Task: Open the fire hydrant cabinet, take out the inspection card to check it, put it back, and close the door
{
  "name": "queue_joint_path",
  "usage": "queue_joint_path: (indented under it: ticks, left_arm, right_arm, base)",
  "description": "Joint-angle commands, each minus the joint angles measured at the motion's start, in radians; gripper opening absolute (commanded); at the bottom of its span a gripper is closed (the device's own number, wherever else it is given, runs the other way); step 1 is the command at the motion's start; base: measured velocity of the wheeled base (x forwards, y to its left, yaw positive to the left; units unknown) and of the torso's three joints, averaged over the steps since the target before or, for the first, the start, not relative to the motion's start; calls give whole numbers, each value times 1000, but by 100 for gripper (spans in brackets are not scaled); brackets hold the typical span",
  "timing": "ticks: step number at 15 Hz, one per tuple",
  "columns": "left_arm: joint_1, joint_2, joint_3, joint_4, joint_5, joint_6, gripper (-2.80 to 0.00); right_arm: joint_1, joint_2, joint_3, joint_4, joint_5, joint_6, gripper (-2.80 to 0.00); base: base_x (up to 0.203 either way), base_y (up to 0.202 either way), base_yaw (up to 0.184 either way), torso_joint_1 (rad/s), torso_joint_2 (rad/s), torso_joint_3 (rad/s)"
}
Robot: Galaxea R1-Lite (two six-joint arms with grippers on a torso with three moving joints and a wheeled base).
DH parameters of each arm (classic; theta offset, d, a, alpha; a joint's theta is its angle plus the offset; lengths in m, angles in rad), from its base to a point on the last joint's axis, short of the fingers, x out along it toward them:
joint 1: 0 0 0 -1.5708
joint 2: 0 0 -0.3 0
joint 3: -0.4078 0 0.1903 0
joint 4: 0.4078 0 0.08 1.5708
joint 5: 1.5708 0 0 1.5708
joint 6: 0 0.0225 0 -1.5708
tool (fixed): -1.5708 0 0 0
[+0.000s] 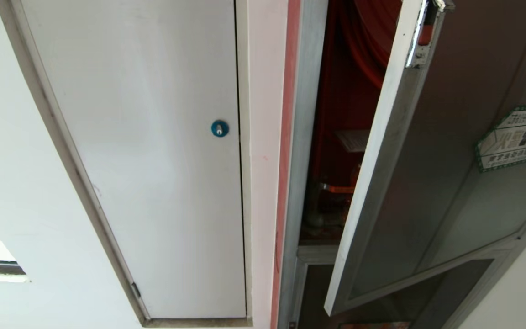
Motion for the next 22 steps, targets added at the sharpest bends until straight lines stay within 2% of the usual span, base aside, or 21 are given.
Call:
queue_joint_path:
  ticks: [1,8,18,21,22]
  left_arm:
    - [0,1,11,0,0,0,-280]
    - [0,1,11,0,0,-1,-280]
    - [0,1,12,0,0,-1,-280]
    - [0,1,11,0,0,-1,-280]
    - [0,1,11,0,0,-1,-280]
  right_arm:
    - [1,2,2,-1,0,1,-280]
    - [1,2,2,-2,-2,8,-280]
    - [1,2,-12,3,-5,14,-280]
    - [1,35,-174,37,17,51,-280]
    - [1,69,-250,67,68,59,-280]
  base:
    - [199,0,-1,7,2,2]
    - [177,0,1,4,5,0]
    - [0,0,0,0,0,0]
    - [0,0,0,0,0,0]
    - [0,0,0,0,0,0]
